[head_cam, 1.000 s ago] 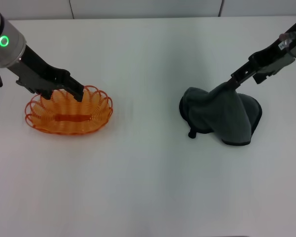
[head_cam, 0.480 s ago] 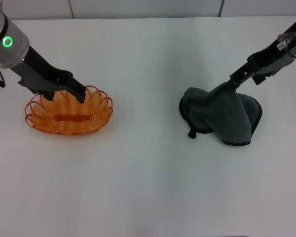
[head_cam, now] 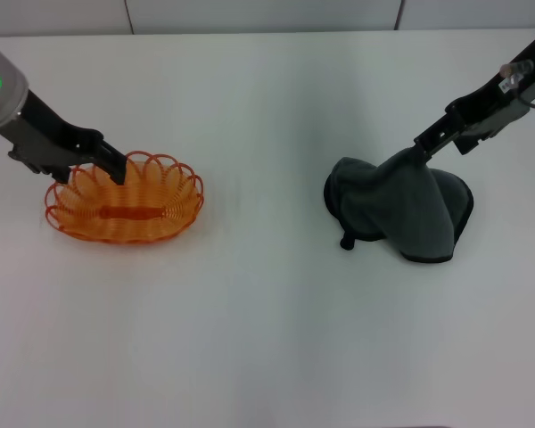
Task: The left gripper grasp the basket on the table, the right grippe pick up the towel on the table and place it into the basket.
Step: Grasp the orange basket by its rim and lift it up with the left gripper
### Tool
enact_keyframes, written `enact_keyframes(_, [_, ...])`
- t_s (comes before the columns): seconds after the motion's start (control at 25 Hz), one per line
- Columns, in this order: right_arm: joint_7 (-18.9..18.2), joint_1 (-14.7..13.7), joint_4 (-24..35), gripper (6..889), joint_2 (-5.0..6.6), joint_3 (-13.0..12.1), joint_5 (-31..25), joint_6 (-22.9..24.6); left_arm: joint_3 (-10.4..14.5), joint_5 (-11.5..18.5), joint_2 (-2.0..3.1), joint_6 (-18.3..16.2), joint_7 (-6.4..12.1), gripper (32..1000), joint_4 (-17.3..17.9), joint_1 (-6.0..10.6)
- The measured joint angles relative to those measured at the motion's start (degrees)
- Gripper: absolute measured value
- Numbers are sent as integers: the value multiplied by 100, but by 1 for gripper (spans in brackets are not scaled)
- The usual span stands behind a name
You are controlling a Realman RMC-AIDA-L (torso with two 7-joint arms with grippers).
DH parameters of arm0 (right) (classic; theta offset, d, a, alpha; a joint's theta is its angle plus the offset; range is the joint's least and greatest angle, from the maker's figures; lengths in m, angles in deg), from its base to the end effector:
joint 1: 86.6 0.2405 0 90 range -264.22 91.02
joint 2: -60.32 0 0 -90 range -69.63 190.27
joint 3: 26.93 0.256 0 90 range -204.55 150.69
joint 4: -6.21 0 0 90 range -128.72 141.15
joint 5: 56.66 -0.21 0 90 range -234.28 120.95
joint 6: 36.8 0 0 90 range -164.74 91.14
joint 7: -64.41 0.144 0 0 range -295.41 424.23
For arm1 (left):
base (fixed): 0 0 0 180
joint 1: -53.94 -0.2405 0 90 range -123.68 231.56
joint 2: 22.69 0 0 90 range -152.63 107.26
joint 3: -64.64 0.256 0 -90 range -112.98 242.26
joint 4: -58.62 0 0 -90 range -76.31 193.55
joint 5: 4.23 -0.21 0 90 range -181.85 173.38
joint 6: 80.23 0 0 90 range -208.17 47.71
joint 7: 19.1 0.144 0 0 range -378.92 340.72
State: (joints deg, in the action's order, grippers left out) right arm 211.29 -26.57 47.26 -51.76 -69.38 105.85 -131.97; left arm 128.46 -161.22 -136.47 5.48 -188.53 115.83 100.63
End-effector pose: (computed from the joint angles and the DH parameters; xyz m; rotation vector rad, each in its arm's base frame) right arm 0.1841 0.4185 0.0456 -2.4481 1.4995 -0.4419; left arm -0.2130 0.4112 0.0442 -2.0636 -1.5568 0.3882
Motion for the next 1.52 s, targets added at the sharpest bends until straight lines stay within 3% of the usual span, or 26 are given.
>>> enact_keyframes(0.12, [-12, -4, 0, 864, 1, 1, 0, 7, -4, -30, 142, -261, -51, 828, -304, 7])
enact_keyframes(0.36, [-25, -17, 0, 864, 2, 0, 0, 32, -5, -310, 237, -621, -136, 827, -621, 30])
enact_keyframes(0.48, [-27, -18, 0, 864, 2, 0, 0, 41, -3, -392, 242, -709, -143, 827, -738, 61])
enact_keyframes(0.6, [-42, -16, 0, 864, 2, 1, 0, 42, -7, -516, 255, -981, -147, 826, -1113, 174])
enact_keyframes(0.84, [-77, -8, 0, 864, 2, 1, 0, 43, 24, -528, 260, -1385, -135, 825, -1410, 200])
enact_keyframes(1.12, [-86, -4, 0, 864, -6, 1, 0, 47, 45, -695, 257, -1556, -75, 824, -1577, 222])
enact_keyframes(1.52, [-97, 0, 0, 863, -7, 1, 0, 51, 42, -745, 212, -1768, -74, 822, -1886, 249])
